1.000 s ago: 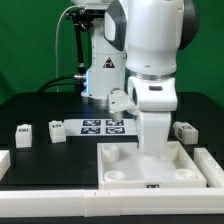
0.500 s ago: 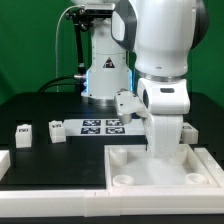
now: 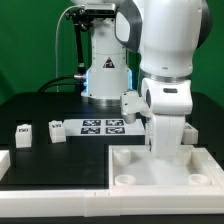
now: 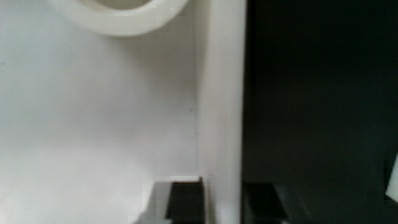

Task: Assemble one leg

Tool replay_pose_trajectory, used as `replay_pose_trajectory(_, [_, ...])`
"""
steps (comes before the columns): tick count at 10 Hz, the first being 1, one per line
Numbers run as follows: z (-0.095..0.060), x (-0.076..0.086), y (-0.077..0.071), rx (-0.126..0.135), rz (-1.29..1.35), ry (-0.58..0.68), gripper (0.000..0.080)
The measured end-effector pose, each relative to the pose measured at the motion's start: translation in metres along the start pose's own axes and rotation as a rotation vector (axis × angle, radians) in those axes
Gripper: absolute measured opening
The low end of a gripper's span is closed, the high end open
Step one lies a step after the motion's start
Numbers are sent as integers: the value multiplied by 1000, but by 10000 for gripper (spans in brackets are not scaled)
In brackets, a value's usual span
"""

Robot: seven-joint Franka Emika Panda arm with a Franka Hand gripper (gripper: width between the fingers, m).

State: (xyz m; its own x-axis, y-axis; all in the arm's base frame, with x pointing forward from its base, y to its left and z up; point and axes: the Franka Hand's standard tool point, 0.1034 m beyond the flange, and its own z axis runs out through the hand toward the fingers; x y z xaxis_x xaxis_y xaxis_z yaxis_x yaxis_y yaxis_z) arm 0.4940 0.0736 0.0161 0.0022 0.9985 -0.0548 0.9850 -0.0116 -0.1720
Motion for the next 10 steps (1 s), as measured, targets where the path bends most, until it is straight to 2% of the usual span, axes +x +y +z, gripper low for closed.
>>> replay_pose_trajectory(1, [0, 0, 0, 0, 0, 0, 222])
replay_pose_trajectory(2, [0, 0, 0, 0, 0, 0, 424])
replay_pose_trajectory(3, [0, 0, 0, 0, 0, 0, 554])
replay_pose_trajectory(4, [0, 0, 0, 0, 0, 0, 554])
replay_pose_trajectory(5, [0, 0, 0, 0, 0, 0, 633])
replay_pose_trajectory(10, [0, 0, 0, 0, 0, 0, 649])
